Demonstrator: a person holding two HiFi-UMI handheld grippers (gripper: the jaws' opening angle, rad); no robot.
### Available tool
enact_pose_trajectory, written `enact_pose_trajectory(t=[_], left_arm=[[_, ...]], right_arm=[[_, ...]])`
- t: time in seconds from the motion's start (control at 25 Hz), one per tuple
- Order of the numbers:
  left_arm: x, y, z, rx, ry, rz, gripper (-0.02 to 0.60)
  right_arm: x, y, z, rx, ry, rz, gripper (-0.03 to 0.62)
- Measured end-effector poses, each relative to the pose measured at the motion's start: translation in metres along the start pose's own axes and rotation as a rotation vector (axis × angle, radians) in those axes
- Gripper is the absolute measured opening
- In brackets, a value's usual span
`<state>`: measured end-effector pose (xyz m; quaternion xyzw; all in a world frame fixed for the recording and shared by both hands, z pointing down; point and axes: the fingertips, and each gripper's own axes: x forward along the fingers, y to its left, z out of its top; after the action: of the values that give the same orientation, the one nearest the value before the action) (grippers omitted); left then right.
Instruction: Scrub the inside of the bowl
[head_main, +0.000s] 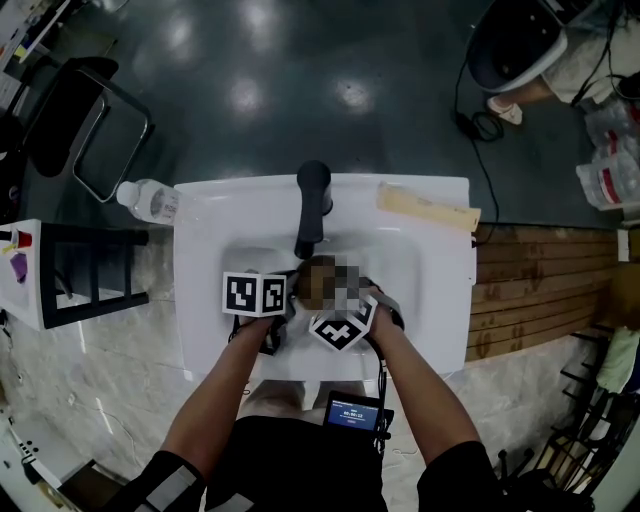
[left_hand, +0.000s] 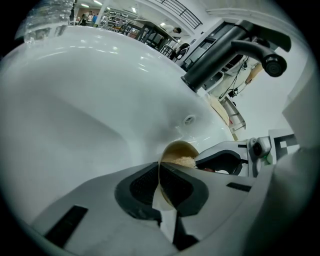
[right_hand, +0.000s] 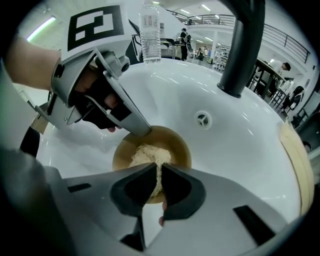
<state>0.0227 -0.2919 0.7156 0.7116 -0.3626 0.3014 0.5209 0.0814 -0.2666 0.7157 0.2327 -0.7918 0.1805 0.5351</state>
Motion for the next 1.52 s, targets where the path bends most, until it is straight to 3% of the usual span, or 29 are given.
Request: enact_pose_trajectory(t=[0.16, 0.28, 0.56, 0.76, 0.96, 1.16, 1.52], left_arm=[[0.0, 0.001, 0.0, 0.017, 0.009, 0.01, 0.012], [0.0, 0.0, -0.002, 0.054, 0.025, 0.033, 0.012], [-0.001, -0.001, -0.002, 0.083, 0.037, 0.053, 0.011], [-0.001, -0.002, -0.002, 0.08, 0.032, 0.051, 0.011], [-0.002, -0.002, 0.0, 0.07, 0.021, 0.05, 0.012], [-0.001, -0.001, 0.001, 0.048, 0.012, 0.046, 0.012], [0.001, 0.0, 0.001, -0.008, 0.002, 0.022, 0.012]], right_arm=[[-0.004, -0.001, 0.004, 0.024, -0.028, 0.007, 0.037], [-0.005, -0.006, 0.007, -0.005, -0.051, -0.038, 0.037], [-0.014, -0.025, 0.02, -0.132, -0.102, -0.189, 0.037], [-0.019, -0.031, 0.016, -0.221, -0.061, -0.224, 0.037], [-0.022, -0.024, 0.004, -0.264, 0.02, -0.181, 0.037], [-0.018, -0.011, -0.005, -0.204, 0.056, -0.107, 0.037], [-0.015, 0.019, 0.006, -0.057, -0.027, 0.051, 0.037]])
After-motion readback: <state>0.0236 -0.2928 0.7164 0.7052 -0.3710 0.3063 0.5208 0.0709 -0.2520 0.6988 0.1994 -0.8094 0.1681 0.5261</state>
